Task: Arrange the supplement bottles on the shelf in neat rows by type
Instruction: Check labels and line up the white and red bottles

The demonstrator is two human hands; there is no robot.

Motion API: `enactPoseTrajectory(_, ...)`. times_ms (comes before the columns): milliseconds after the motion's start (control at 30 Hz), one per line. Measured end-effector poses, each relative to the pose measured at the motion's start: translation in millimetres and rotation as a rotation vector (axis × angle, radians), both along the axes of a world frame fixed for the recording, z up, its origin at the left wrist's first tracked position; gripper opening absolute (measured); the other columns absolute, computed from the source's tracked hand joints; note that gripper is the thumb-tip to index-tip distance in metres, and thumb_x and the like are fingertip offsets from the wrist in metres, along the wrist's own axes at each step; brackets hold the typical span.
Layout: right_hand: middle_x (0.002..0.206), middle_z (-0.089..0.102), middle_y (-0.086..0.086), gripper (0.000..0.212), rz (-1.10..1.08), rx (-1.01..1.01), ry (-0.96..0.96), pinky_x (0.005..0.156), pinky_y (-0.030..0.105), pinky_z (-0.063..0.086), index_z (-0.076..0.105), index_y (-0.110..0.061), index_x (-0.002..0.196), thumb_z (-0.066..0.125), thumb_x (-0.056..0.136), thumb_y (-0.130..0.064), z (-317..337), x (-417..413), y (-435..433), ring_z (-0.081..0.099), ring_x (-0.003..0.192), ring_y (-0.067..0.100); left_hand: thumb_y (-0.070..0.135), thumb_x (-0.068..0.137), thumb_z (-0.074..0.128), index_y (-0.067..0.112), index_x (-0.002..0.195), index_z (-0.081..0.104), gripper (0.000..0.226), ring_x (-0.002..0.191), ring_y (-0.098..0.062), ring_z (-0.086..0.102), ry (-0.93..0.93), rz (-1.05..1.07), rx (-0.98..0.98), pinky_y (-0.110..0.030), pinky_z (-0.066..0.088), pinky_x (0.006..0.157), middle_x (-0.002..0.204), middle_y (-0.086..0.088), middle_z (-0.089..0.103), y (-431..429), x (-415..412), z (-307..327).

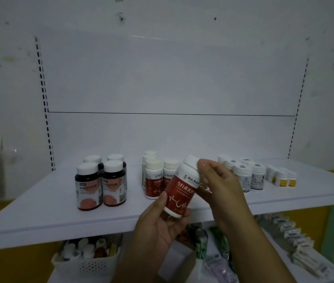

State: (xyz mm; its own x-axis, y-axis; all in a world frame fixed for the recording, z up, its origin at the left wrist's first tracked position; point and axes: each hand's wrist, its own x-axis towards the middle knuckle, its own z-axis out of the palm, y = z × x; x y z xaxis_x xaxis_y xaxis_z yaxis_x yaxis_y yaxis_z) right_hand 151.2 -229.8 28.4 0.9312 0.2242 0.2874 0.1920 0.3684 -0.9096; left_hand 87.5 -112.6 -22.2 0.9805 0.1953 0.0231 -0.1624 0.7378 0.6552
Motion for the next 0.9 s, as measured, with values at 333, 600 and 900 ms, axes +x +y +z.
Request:
enactPoseTrajectory(333,0.113,0.066,0.003,0.039,0.077,-0.064,-0.083,0.081,0.028,0.056,0.061,-0.030,0.119,0.066,0.081,-0.029,-8.7,-14.7,7.4,0.063,0.105,0.015,0.015,0.054,0.074,0.012,0.108,0.059,0.055,0.087,-0.022,0.071,-0.132,0.399,0.268,-0.030,0.058,0.067,0.103,-0.009,0.069,-8.4,-3.8,1.4)
enactPoseTrajectory(600,0.099,0.073,0.004,0.030,0.062,-0.035,-0.093,0.083,0.028,0.054,0.070,-0.021,0.099,0.067,0.072,-0.033,-11.6,-11.3,14.5,0.068,0.098,0.018,0.035,0.070,0.062,0.008,0.111,0.059,0.049,0.079,-0.034,0.071,-0.110,0.019,0.017,-0.038,0.060,0.061,0.098,-0.020,0.071,3.0,-9.1,5.5)
enactPoseTrajectory(900,0.105,0.069,0.006,0.043,0.029,-0.115,-0.065,0.076,0.029,0.057,0.059,-0.025,0.120,0.069,0.079,-0.029,-18.0,-7.5,19.6,0.069,0.096,0.018,0.012,0.050,0.073,0.018,0.105,0.059,0.058,0.096,-0.025,0.068,-0.095,0.336,0.293,-0.034,0.058,0.067,0.106,-0.004,0.068,-5.0,4.3,1.2)
